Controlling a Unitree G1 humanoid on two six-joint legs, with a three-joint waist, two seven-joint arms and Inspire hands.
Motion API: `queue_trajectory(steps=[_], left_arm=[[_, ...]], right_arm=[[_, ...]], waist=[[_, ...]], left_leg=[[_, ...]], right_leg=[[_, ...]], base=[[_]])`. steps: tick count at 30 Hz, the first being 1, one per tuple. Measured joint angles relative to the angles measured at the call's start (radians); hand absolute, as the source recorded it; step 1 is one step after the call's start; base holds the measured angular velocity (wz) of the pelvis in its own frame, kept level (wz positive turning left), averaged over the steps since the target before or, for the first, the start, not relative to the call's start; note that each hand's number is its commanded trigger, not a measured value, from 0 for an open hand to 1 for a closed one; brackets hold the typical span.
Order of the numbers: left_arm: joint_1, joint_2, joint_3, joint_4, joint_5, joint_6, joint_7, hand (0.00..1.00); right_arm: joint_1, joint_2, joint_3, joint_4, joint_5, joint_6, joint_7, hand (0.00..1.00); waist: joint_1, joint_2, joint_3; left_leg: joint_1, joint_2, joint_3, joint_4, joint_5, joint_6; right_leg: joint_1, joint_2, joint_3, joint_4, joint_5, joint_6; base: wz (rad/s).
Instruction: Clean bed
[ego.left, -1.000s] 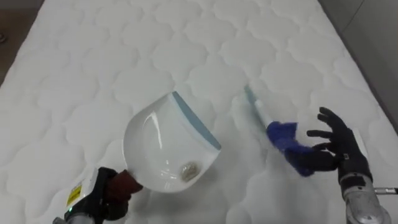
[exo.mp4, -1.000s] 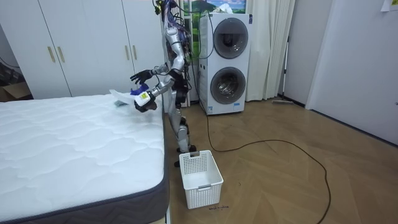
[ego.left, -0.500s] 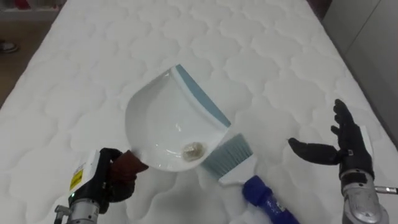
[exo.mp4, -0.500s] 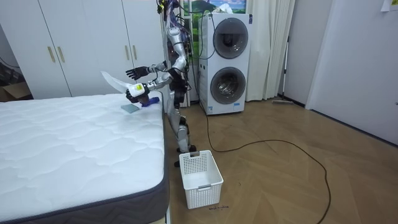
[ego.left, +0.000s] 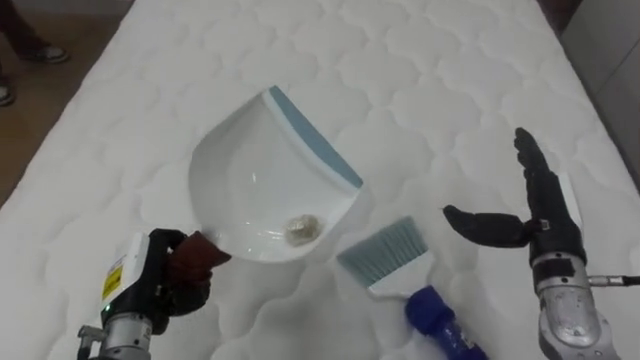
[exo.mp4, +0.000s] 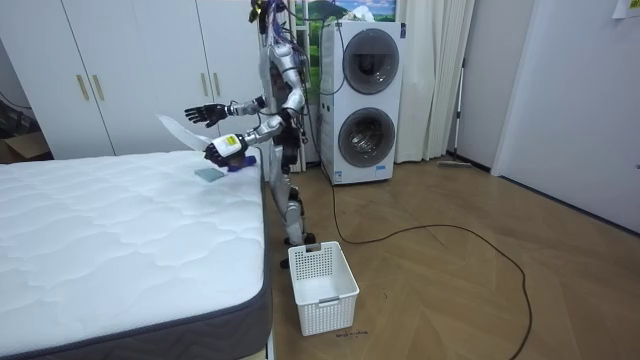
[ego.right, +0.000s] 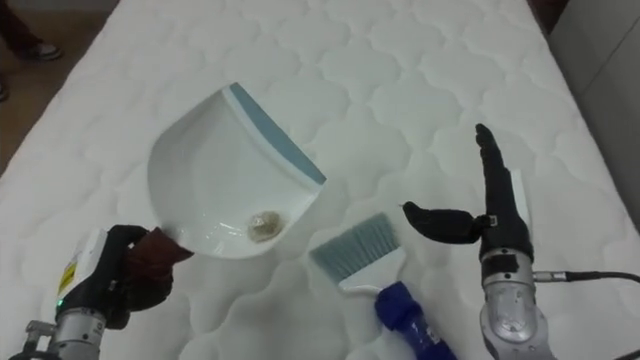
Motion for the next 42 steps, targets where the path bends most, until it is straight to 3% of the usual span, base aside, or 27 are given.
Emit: queue_trajectory(steps=[4,7,9,10,11,12,13,14,15,16,17,18,19,21,23,25,27,29,31,32,33,34,36,37,38,39,42], left_arm=[[-0.002,-0.023,0.012,-0.037,0.0,-0.008,0.001,1.0],[-0.016,-0.037,0.01,-0.032,-0.022,-0.013,0.001,1.0],[-0.019,-0.04,0.017,-0.031,-0.039,-0.013,0.001,1.0],[-0.017,-0.039,0.018,-0.03,-0.039,-0.013,0.001,1.0],[-0.017,-0.04,0.019,-0.023,-0.037,-0.013,0.001,1.0],[-0.017,-0.039,0.022,-0.016,-0.038,-0.013,0.001,1.0],[-0.017,-0.039,0.023,-0.008,-0.039,-0.013,0.0,1.0],[-0.017,-0.037,0.028,0.002,-0.04,-0.013,-0.003,1.0],[-0.019,-0.039,0.031,0.005,-0.039,-0.013,-0.003,1.0],[-0.02,-0.042,0.03,0.006,-0.038,-0.014,-0.004,1.0],[-0.019,-0.046,0.025,0.008,-0.038,-0.014,-0.004,1.0],[-0.021,-0.047,0.021,0.009,-0.037,-0.014,-0.004,1.0],[-0.024,-0.048,0.021,0.009,-0.037,-0.014,-0.004,1.0],[-0.027,-0.054,0.025,0.01,-0.037,-0.015,0.0,1.0],[-0.025,-0.057,0.026,0.011,-0.037,-0.015,-0.001,1.0],[-0.022,-0.061,0.024,0.01,-0.037,-0.02,-0.003,1.0],[-0.026,-0.06,0.024,0.01,-0.037,-0.032,-0.009,1.0],[-0.027,-0.059,0.027,0.01,-0.038,-0.035,-0.008,1.0],[-0.033,-0.057,0.025,0.009,-0.039,-0.035,-0.009,1.0],[-0.036,-0.061,0.022,0.004,-0.038,-0.035,-0.009,1.0],[-0.035,-0.065,0.022,-0.004,-0.038,-0.035,-0.011,1.0],[-0.035,-0.064,0.023,-0.005,-0.038,-0.035,-0.011,1.0],[-0.041,-0.052,0.012,-0.005,-0.039,-0.034,-0.01,1.0],[-0.041,-0.047,0.003,-0.005,-0.039,-0.035,-0.01,1.0],[-0.042,-0.033,-0.024,-0.005,-0.039,-0.034,-0.011,1.0],[-0.042,-0.02,-0.05,-0.005,-0.037,-0.034,-0.02,1.0],[-0.041,-0.015,-0.07,-0.003,-0.031,-0.035,-0.032,1.0]], right_arm=[[-0.009,0.0,0.001,0.002,-0.015,-0.007,-0.012,0.0],[-0.01,0.0,0.002,0.031,-0.029,-0.008,-0.03,0.0],[-0.011,0.0,-0.002,0.06,-0.036,-0.008,-0.032,0.0],[-0.012,-0.001,-0.002,0.06,-0.037,-0.009,-0.033,0.0],[-0.011,-0.001,-0.002,0.061,-0.036,-0.018,-0.038,0.0],[-0.008,-0.001,0.0,0.061,-0.037,-0.028,-0.038,0.0],[-0.004,0.0,0.0,0.062,-0.04,-0.029,-0.036,0.0],[0.003,0.008,0.0,0.059,-0.056,-0.029,-0.036,0.0],[0.003,0.007,0.0,0.054,-0.068,-0.029,-0.036,0.0],[0.002,0.005,-0.002,0.052,-0.07,-0.029,-0.037,0.0],[0.003,0.005,-0.002,0.05,-0.072,-0.029,-0.039,0.0],[0.004,0.005,-0.003,0.05,-0.076,-0.03,-0.04,0.0],[0.003,0.004,-0.003,0.05,-0.079,-0.031,-0.042,0.0],[-0.005,0.002,-0.007,0.05,-0.105,-0.046,-0.046,0.0],[-0.006,0.002,-0.006,0.052,-0.147,-0.047,-0.053,0.0],[-0.009,0.0,0.001,0.05,-0.163,-0.047,-0.077,0.0],[-0.009,0.002,0.022,0.066,-0.153,-0.045,-0.104,0.0],[-0.009,0.006,0.042,0.089,-0.151,-0.045,-0.103,0.0],[-0.009,0.013,0.043,0.095,-0.14,-0.042,-0.1,0.0],[-0.01,0.014,0.038,0.093,-0.138,-0.04,-0.103,0.0],[-0.01,0.018,0.04,0.087,-0.142,-0.04,-0.102,0.0],[-0.01,0.024,0.04,0.087,-0.153,-0.04,-0.101,0.0],[-0.01,0.043,0.042,0.087,-0.157,-0.041,-0.102,0.0],[-0.01,0.042,0.039,0.086,-0.156,-0.041,-0.103,0.0],[-0.008,0.04,0.032,0.086,-0.153,-0.041,-0.113,0.0],[-0.006,0.039,0.026,0.086,-0.154,-0.041,-0.121,0.0],[-0.006,0.038,0.019,0.086,-0.161,-0.052,-0.125,0.0]], waist=[[0.014,0.006,-0.0019],[0.003,0.01,-0.0017],[-0.013,0.01,-0.0015],[-0.019,0.01,-0.0017],[-0.029,0.008,-0.0011],[-0.039,-0.002,0.0051],[-0.039,-0.003,0.0067],[-0.04,0.001,0.0046],[-0.041,0.005,0.0033],[-0.04,0.008,0.0035],[-0.04,0.011,0.0046],[-0.054,0.003,0.0011],[-0.053,-0.004,-0.0005],[-0.005,-0.005,0.0021],[0.016,0.007,0.0044],[0.03,0.016,-0.0022],[0.033,0.008,0.0025],[0.03,-0.006,0.0044],[0.021,-0.018,0.0057],[0.014,-0.021,0.0041],[0.006,-0.019,0.0043],[0.002,-0.017,0.0041],[-0.045,-0.019,0.0025],[-0.058,-0.019,0.0023],[-0.087,-0.027,-0.002],[-0.105,-0.034,-0.0025],[-0.094,-0.036,-0.0035]], left_leg=[[-0.087,0.0,-0.01,0.057,0.0,0.0],[-0.13,0.023,0.138,0.065,0.019,0.029],[-0.153,0.037,0.267,0.046,0.041,0.053],[-0.158,0.035,0.292,0.038,0.049,0.058],[-0.157,0.03,0.348,0.028,0.061,0.059],[-0.167,0.049,0.427,0.101,0.028,0.048],[-0.169,0.086,0.455,0.171,-0.005,0.044],[-0.16,0.162,0.461,0.285,-0.064,0.014],[-0.15,0.224,0.451,0.34,-0.097,-0.036],[-0.154,0.228,0.44,0.336,-0.102,-0.044],[-0.148,0.205,0.422,0.3,-0.111,-0.021],[-0.139,0.168,0.381,0.251,-0.105,-0.003],[-0.135,0.154,0.374,0.23,-0.098,0.007],[-0.142,0.138,0.358,0.203,-0.087,0.014],[-0.145,0.136,0.341,0.205,-0.086,0.014],[-0.156,0.113,0.325,0.185,-0.069,0.022],[-0.142,0.081,0.311,0.149,-0.047,0.041],[-0.129,0.059,0.27,0.136,-0.045,0.048],[-0.128,0.031,0.198,0.134,-0.043,0.055],[-0.14,0.016,0.139,0.132,-0.034,0.067],[-0.144,-0.002,0.048,0.115,-0.018,0.082],[-0.144,-0.011,-0.001,0.107,-0.01,0.084],[-0.137,-0.052,-0.197,0.091,0.036,0.079],[-0.138,-0.07,-0.251,0.091,0.042,0.076],[-0.133,-0.105,-0.339,0.093,0.054,0.073],[-0.122,-0.128,-0.391,0.102,0.056,0.071],[-0.088,-0.17,-0.458,0.108,0.05,0.063]], right_leg=[[-0.023,-0.002,-0.111,0.005,0.0,0.0],[-0.026,-0.015,-0.228,0.03,-0.01,-0.002],[-0.024,-0.028,-0.347,0.051,-0.024,-0.004],[-0.021,-0.035,-0.382,0.051,-0.029,-0.003],[-0.013,-0.052,-0.46,0.047,-0.044,0.001],[0.004,-0.074,-0.559,0.037,-0.07,0.01],[0.018,-0.073,-0.593,0.038,-0.073,0.012],[0.047,-0.072,-0.664,0.041,-0.082,0.026],[0.064,-0.073,-0.704,0.059,-0.094,0.041],[0.075,-0.079,-0.712,0.08,-0.101,0.049],[0.073,-0.094,-0.706,0.131,-0.105,0.05],[0.052,-0.117,-0.648,0.179,-0.106,0.048],[0.028,-0.129,-0.609,0.202,-0.108,0.047],[-0.063,-0.139,-0.459,0.236,-0.12,0.039],[-0.107,-0.141,-0.425,0.195,-0.082,0.044],[-0.095,-0.157,-0.465,0.202,-0.071,0.04],[-0.073,-0.184,-0.506,0.217,-0.069,0.047],[-0.053,-0.192,-0.512,0.23,-0.068,0.057],[-0.064,-0.19,-0.439,0.254,-0.066,0.057],[-0.09,-0.155,-0.319,0.247,-0.076,0.048],[-0.118,-0.095,-0.21,0.222,-0.08,0.044],[-0.131,-0.065,-0.17,0.208,-0.078,0.041],[-0.166,0.025,-0.066,0.15,-0.056,0.02],[-0.177,0.036,-0.043,0.135,-0.046,0.018],[-0.199,0.046,0.007,0.125,-0.018,0.017],[-0.213,0.055,0.067,0.121,0.006,0.02],[-0.219,0.056,0.136,0.099,0.062,0.022]], base=[[0.72],[1.34],[1.45],[1.42],[1.34],[1.25],[1.04],[0.84],[0.83],[0.78],[0.93],[0.91],[0.69],[0.09],[0.14],[0.39],[0.54],[0.58],[0.92],[0.96],[0.88],[0.96],[1.45],[1.8],[1.79],[1.65],[1.06]])
